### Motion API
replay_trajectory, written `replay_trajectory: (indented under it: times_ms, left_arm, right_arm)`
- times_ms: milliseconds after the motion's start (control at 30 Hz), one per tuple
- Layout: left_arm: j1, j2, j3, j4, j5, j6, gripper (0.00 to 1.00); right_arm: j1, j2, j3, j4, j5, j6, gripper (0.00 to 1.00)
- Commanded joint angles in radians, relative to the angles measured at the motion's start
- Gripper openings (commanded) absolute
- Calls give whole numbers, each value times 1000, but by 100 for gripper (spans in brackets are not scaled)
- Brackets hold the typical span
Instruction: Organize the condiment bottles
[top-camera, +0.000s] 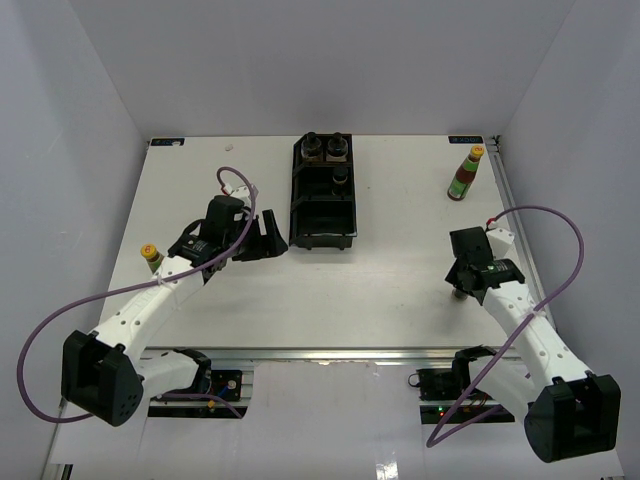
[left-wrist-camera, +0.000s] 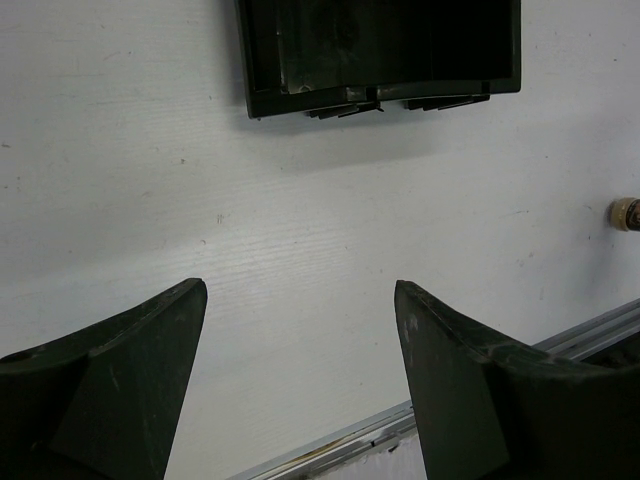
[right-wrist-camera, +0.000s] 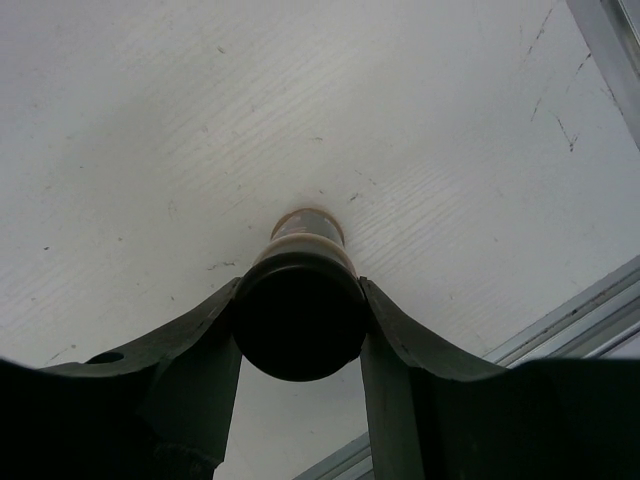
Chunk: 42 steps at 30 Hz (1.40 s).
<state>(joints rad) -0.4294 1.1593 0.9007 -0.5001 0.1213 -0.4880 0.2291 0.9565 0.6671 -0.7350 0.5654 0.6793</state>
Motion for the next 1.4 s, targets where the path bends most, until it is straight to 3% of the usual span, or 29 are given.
replay_trajectory:
  times_ms: [0, 167, 300, 433, 667, 933, 1367]
  left_arm:
    - [-3, -35, 53, -21, -19, 19, 87]
    - [-3, -20, 55, -9, 4, 22, 86]
    - [-3, -10, 78, -27, 5, 36, 85]
    - [-2, -29, 102, -57, -15, 65, 86]
    - [-1, -47, 141, -83, -63, 76, 86]
    - [0, -58, 150, -80, -93, 72, 86]
    - [0, -74, 118, -70, -92, 78, 86]
  right_arm:
    - [-4, -13, 118, 119, -56, -197, 8]
    - [16, 94, 312, 149, -210, -305, 8]
    - [157, 214, 578, 158, -204, -368, 8]
    - [289, 421, 857, 150, -234, -439, 8]
    - [388, 769, 1246, 174, -283, -547, 8]
    - [432, 982, 1307, 421, -293, -632, 8]
    - [448, 1123, 1215, 657, -281, -669, 8]
